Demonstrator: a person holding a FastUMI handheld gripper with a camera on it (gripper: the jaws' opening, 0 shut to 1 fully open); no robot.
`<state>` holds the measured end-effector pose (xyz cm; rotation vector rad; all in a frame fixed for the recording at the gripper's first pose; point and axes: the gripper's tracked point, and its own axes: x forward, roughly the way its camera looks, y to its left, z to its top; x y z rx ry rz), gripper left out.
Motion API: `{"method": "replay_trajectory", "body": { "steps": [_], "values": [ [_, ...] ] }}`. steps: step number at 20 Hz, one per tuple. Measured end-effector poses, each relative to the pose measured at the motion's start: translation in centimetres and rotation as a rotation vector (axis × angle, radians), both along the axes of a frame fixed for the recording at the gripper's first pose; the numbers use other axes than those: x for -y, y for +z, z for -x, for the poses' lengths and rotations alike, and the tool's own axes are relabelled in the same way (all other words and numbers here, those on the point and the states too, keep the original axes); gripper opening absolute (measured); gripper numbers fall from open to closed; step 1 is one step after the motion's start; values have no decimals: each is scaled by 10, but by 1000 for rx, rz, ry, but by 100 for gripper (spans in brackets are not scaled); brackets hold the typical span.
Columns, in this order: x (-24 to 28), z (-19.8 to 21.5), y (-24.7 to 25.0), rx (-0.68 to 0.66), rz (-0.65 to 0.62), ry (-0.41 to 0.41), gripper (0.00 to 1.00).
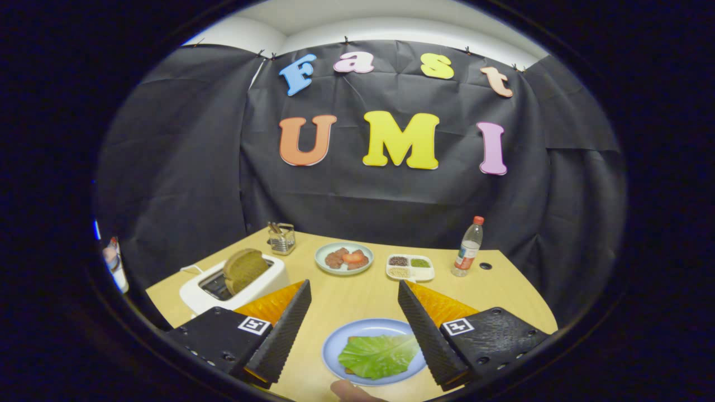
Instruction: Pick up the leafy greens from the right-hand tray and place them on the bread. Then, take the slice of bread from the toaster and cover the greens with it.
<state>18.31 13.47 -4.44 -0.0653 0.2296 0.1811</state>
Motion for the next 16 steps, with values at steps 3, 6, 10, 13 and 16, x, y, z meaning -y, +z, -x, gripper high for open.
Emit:
{"method": "replay_trajectory", "body": {
  "steps": [3, 6, 10, 13, 16],
  "values": [
    [-41, 0, 21, 18, -1, 30, 96],
    [-90, -5, 24, 16, 8, 68, 96],
    [-139, -25, -1, -24, 40, 78, 96],
    [-163, -43, -29, -77, 50, 74, 96],
    [-170, -58, -42, -95, 83, 44, 95]
  ]
}}
